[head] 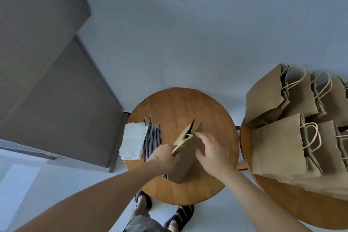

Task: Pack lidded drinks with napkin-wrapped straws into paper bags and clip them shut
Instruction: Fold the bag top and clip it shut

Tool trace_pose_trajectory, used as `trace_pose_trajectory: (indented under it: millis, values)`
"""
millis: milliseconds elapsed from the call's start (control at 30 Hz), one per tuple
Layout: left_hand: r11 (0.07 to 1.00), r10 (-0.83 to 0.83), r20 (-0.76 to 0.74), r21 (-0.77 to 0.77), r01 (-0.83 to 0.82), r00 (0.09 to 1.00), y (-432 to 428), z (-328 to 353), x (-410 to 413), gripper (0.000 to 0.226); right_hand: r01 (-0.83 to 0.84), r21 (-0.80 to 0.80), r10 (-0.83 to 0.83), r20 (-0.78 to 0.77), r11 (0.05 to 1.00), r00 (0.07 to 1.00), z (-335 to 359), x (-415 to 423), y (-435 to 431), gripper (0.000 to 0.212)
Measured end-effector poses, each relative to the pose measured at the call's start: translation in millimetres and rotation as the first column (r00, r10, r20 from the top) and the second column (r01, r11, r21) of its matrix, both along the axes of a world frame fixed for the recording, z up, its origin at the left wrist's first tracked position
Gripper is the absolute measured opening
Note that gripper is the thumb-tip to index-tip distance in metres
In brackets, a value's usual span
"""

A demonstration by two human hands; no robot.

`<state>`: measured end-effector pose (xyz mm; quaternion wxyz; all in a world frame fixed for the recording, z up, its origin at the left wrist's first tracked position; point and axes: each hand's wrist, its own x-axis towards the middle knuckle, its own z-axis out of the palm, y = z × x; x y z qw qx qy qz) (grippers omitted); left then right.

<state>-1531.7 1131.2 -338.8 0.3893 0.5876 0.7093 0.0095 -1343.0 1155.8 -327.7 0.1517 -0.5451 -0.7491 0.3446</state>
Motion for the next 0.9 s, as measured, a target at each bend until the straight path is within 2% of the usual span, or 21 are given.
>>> trace_pose_trajectory:
  millis: [67, 133, 200, 267, 367, 433, 500, 567, 633, 700, 733, 800, 900]
  values:
    - [0.998, -0.069, -0.031, -0.01, 0.069, 0.997, 10.2, 3.8, -5.5, 0.035, -0.062, 0.291, 0.032, 0.107, 0.955, 0.994, 2.6, 2.0, 12.6, 0.055]
    - [0.987, -0.162, -0.07, -0.036, 0.16, 0.984, 20.7, 8.5, -9.6, 0.035, -0.196, 0.421, 0.083, 0.271, 0.885, 0.959, 7.2, 4.8, 27.4, 0.057]
    - [0.962, -0.272, -0.075, -0.031, 0.27, 0.96, 31.1, 13.9, -10.7, 0.034, -0.357, 0.365, 0.194, 0.413, 0.86, 0.89, 9.3, 8.0, 40.3, 0.047]
    - [0.931, -0.366, -0.061, -0.012, 0.365, 0.929, 40.7, 18.8, -10.1, 0.025, -0.438, 0.267, 0.277, 0.478, 0.859, 0.834, 6.5, 9.6, 48.1, 0.028]
    - [0.925, -0.378, -0.068, 0.02, 0.38, 0.924, 51.3, 20.3, -9.7, 0.022, -0.351, 0.198, 0.271, 0.342, 0.915, 0.9, 2.9, 11.8, 49.2, 0.018]
    - [0.948, -0.305, -0.095, 0.066, 0.312, 0.948, 53.6, 18.1, -9.8, 0.033, -0.244, 0.102, 0.208, 0.28, 0.964, 0.937, -0.3, 14.6, 49.1, 0.021]
    - [0.96, -0.235, -0.11, 0.132, 0.248, 0.966, 53.4, 14.6, -10.1, 0.029, -0.188, 0.009, 0.181, 0.232, 0.982, 0.956, -5.4, 19.3, 49.2, 0.021]
    - [0.966, -0.174, -0.089, 0.18, 0.188, 0.981, 51.1, 8.8, -10.8, 0.022, -0.146, -0.092, 0.153, 0.068, 0.985, 0.986, -6.2, 26.4, 50.8, 0.014]
    - [0.963, -0.155, -0.049, 0.215, 0.161, 0.987, 50.2, 2.6, -11.9, 0.015, -0.044, -0.106, 0.031, -0.118, 0.993, 0.993, -6.4, 38.3, 56.9, 0.015]
    - [0.958, -0.154, 0.006, 0.244, 0.148, 0.988, 51.9, -1.5, -14.1, 0.008, 0.183, -0.038, -0.187, -0.192, 0.982, 0.963, -18.6, 57.6, 66.5, 0.026]
    - [0.957, -0.161, 0.03, 0.248, 0.148, 0.987, 53.9, -2.8, -14.8, 0.013, 0.284, 0.001, -0.281, -0.15, 0.959, 0.948, -28.9, 68.1, 72.3, 0.029]
    - [0.959, -0.176, 0.077, 0.237, 0.154, 0.981, 59.3, -4.5, -16.0, 0.016, 0.363, 0.041, -0.365, 0.064, 0.931, 0.929, -56.6, 87.6, 81.4, 0.028]
    - [0.961, -0.159, 0.13, 0.248, 0.123, 0.979, 67.1, -8.6, -18.4, 0.013, 0.242, -0.153, -0.171, 0.374, 0.958, 0.911, -98.5, 99.9, 78.3, 0.024]
